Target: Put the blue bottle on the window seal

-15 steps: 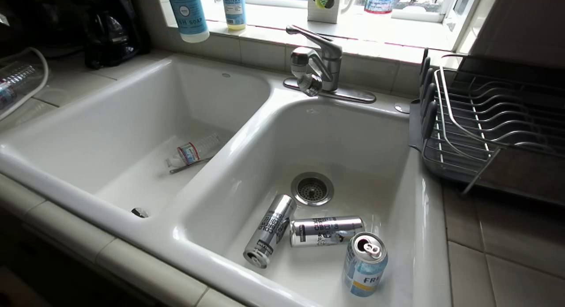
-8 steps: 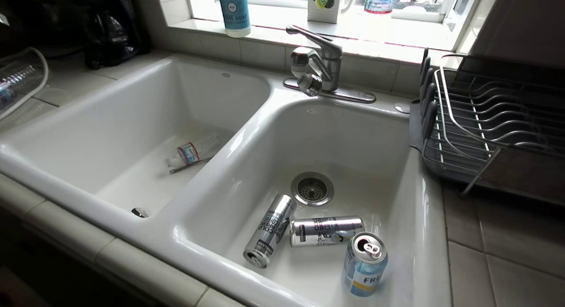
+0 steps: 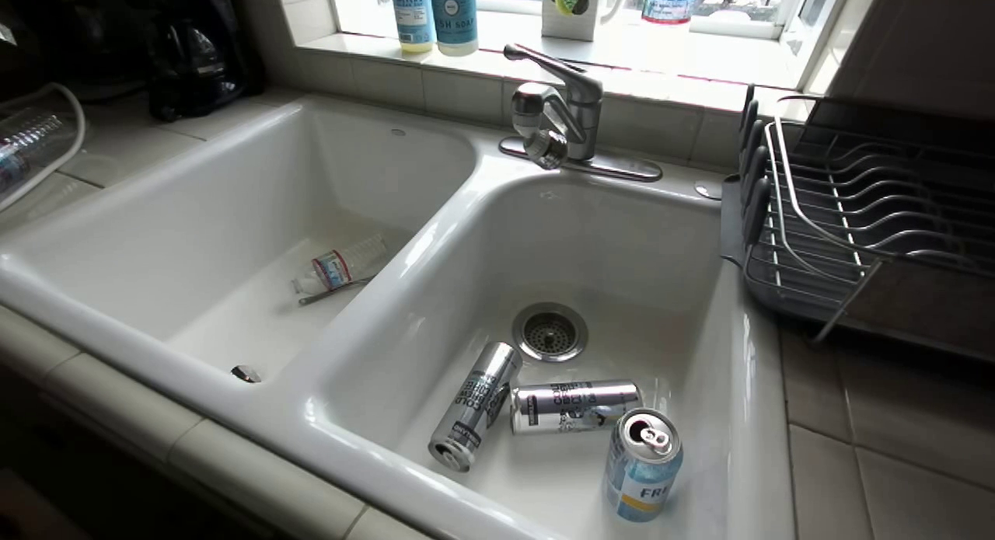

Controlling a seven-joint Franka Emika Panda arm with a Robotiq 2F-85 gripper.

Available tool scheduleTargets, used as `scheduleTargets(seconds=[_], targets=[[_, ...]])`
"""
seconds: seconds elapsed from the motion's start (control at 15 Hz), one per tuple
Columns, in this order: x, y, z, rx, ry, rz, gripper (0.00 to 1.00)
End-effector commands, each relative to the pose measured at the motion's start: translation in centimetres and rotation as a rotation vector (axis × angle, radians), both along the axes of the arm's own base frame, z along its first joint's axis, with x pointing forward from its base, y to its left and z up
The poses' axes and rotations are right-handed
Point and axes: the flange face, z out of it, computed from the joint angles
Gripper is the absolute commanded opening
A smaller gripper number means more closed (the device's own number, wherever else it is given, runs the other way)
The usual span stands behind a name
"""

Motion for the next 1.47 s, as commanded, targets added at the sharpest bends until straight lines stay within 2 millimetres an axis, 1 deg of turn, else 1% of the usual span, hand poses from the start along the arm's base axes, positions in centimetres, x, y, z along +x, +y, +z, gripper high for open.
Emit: scheduleTargets(seconds=[0.0, 0.13, 0.33, 0.53, 0.8, 1.07, 1.4], targets=[[0.5, -0.3, -0.2, -0.003, -0.002, -0.015, 0.07], [1.3, -0.9, -0.4, -0.007, -0.006, -0.03, 0.07], [3.1, -1.9, -1.0, -0.016, -0.004, -0.044, 0.07], [5.0, -2.1, -1.6, -0.018, -0.003, -0.066, 0.07], [7.2, -1.8, -2.4, -0.023, -0.008, -0.082, 0.07], [8.6, -1.8, -3.2, -0.034, -0.002, -0.091, 0.07], [9.7, -1.6, -4.0, -0.038, 0.0, -0.094, 0.07]])
